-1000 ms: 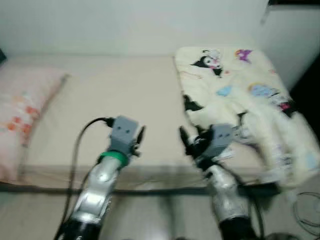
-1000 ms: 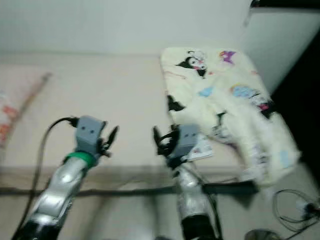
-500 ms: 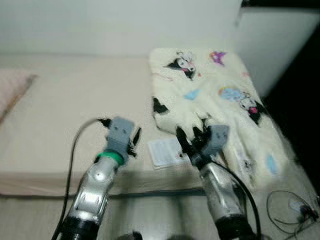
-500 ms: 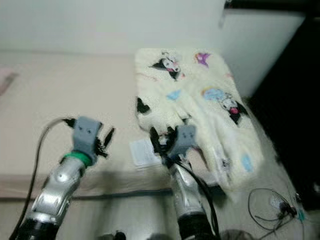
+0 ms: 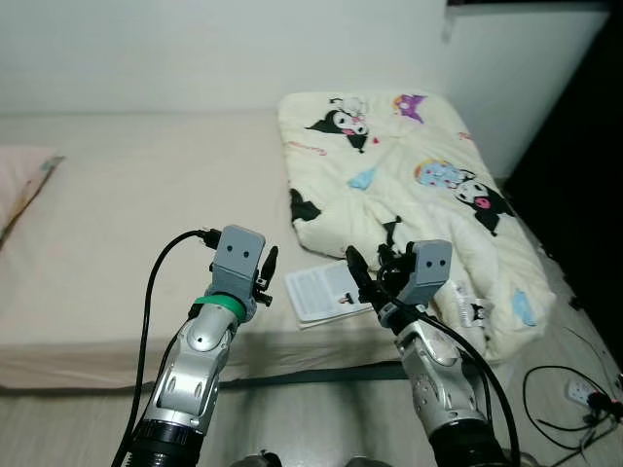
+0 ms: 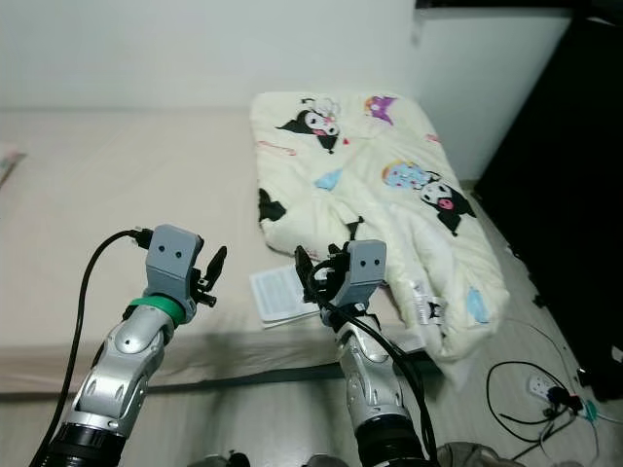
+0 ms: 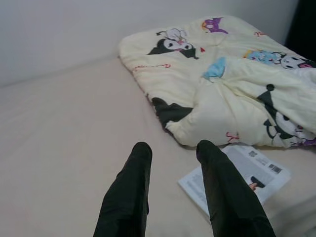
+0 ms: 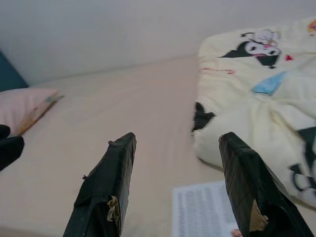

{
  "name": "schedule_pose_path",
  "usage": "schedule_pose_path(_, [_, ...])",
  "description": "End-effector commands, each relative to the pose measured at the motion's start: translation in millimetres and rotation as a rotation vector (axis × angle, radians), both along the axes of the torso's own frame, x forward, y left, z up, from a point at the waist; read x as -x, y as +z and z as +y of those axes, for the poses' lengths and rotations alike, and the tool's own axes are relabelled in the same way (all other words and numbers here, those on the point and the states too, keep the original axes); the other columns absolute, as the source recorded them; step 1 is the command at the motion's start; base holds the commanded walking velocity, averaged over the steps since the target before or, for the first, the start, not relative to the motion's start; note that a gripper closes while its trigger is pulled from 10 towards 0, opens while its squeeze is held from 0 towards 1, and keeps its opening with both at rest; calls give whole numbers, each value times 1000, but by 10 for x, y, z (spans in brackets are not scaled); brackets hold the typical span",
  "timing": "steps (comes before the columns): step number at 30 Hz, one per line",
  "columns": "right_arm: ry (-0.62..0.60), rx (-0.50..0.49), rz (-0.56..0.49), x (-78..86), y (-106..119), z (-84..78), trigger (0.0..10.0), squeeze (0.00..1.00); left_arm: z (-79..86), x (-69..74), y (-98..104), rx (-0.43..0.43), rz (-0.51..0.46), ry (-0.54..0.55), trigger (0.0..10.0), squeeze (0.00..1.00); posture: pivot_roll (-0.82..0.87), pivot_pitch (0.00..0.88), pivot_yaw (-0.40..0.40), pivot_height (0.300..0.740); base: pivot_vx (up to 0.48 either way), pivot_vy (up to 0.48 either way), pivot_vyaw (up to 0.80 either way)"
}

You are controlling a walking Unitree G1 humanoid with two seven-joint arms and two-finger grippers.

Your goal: Clean up the room

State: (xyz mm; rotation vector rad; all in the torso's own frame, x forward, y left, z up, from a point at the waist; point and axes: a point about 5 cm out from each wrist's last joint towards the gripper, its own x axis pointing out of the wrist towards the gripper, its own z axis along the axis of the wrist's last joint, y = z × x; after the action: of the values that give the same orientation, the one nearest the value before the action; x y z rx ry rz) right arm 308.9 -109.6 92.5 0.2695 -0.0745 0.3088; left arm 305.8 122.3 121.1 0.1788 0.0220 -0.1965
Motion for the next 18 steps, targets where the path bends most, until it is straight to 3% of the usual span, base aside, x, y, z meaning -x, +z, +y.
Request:
schedule_pose_path(1, [6, 7, 14, 14, -32, 2, 10000, 0, 14, 8, -84, -12, 38, 5, 10000, 0, -35, 15, 64, 740, 0, 0, 0])
schedule_pose_path(11, [-1, 25, 25, 20, -57, 3, 10000, 0, 8, 10, -105, -11, 44, 1, 10000, 0, -37, 14, 67, 740, 0, 0, 0])
schedule_pose_path(18, [-16, 28, 33, 33, -88, -12, 10000, 0, 16, 18, -127, -16, 50, 1, 10000, 0, -37, 17, 71, 705, 0, 0, 0])
